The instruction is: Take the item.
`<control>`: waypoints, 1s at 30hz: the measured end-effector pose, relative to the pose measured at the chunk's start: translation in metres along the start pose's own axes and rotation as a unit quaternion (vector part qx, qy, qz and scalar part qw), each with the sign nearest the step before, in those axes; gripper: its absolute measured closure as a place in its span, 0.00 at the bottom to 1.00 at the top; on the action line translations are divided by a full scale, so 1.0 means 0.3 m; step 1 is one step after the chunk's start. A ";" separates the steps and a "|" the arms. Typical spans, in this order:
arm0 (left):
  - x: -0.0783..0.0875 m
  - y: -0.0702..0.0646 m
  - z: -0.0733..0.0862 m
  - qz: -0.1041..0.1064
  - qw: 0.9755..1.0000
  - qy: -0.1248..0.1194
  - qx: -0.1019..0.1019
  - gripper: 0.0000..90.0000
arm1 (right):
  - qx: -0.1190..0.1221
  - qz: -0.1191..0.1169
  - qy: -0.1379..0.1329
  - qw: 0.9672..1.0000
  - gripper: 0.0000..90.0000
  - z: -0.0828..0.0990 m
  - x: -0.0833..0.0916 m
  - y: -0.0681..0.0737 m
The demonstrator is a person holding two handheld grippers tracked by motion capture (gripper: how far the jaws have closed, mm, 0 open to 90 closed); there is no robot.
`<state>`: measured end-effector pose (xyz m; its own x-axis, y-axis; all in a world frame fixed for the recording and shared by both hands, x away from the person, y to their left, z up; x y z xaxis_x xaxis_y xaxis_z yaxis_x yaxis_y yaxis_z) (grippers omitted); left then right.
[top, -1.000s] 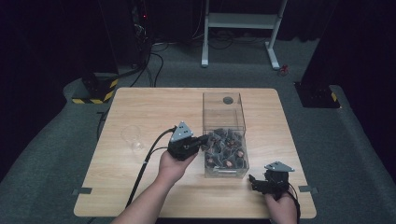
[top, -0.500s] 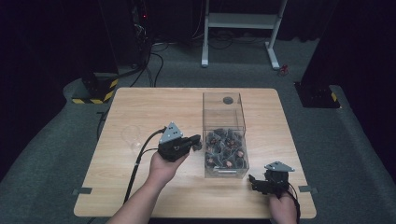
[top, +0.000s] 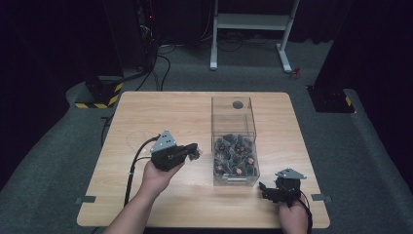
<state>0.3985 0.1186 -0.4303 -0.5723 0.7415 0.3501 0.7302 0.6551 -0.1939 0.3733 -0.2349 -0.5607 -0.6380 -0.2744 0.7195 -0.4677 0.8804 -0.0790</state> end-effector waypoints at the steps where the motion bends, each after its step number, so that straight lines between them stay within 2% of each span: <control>1: 0.008 0.003 0.005 0.005 1.000 -0.003 0.004 1.00 | 0.000 0.000 0.000 1.000 0.08 0.000 0.000 0.000; 6: 0.034 0.013 0.009 -0.001 1.000 0.003 -0.012 1.00 | 0.000 0.000 0.000 1.000 0.08 0.000 0.000 0.000; 12: 0.074 0.037 -0.001 -0.005 1.000 -0.009 -0.005 1.00 | 0.001 -0.001 0.000 1.000 0.08 -0.002 -0.002 0.001; 21: 0.090 0.057 -0.016 -0.016 1.000 -0.011 -0.010 1.00 | 0.003 -0.002 0.000 1.000 0.08 -0.003 -0.004 0.001; 30: 0.129 0.106 -0.035 -0.022 0.999 -0.026 0.007 1.00 | 0.002 -0.002 -0.001 1.000 0.08 -0.004 -0.004 0.001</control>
<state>0.4036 0.1666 -0.4132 -0.6230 0.7175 0.3114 0.6984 0.6896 -0.1916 0.3747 -0.2340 -0.5609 -0.6372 -0.2785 0.7186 -0.4727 0.8776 -0.0790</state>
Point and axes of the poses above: each handheld gripper's, and its own axes: x roughly backward along the jaws, z roughly out of its underside, y roughly to its left, the point moved 5 cm from there along -x, roughly forward along the jaws, and after that the axes turned 6 degrees about x, right-handed, at the moved point
